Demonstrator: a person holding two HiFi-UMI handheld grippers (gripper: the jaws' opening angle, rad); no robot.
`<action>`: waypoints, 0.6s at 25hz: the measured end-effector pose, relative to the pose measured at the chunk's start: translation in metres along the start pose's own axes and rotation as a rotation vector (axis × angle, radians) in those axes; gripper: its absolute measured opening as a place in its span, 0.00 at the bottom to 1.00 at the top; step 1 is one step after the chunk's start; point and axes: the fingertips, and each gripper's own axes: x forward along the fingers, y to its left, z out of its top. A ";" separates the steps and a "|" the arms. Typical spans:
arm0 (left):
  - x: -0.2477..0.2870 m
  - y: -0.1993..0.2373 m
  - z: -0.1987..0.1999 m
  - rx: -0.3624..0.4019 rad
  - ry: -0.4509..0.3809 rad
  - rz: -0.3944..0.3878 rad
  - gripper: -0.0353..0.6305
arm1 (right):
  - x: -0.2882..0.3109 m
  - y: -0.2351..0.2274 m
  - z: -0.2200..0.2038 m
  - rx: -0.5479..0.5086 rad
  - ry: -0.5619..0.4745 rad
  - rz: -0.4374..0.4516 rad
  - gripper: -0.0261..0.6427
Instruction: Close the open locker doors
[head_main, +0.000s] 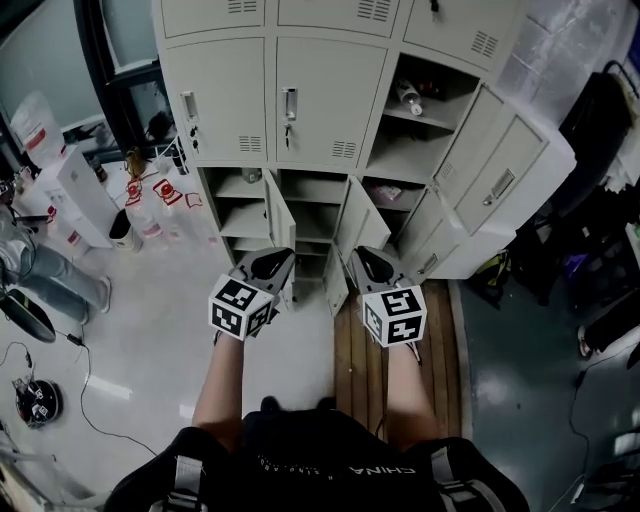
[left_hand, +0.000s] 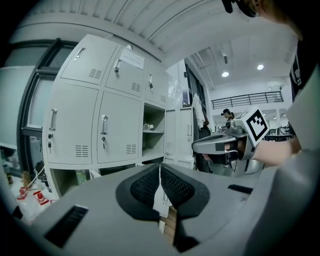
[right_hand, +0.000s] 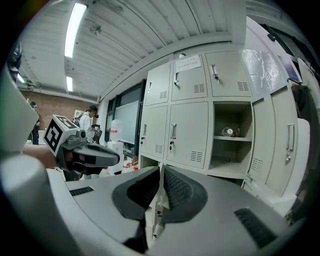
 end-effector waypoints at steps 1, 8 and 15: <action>-0.001 0.000 0.001 0.003 0.002 0.002 0.09 | -0.001 0.001 0.001 -0.002 0.001 0.004 0.11; -0.004 -0.010 0.006 0.028 -0.005 -0.013 0.09 | -0.005 0.009 0.004 -0.007 -0.001 0.017 0.11; -0.008 -0.019 0.016 0.059 -0.066 -0.035 0.09 | -0.005 0.018 0.003 -0.026 0.001 0.025 0.11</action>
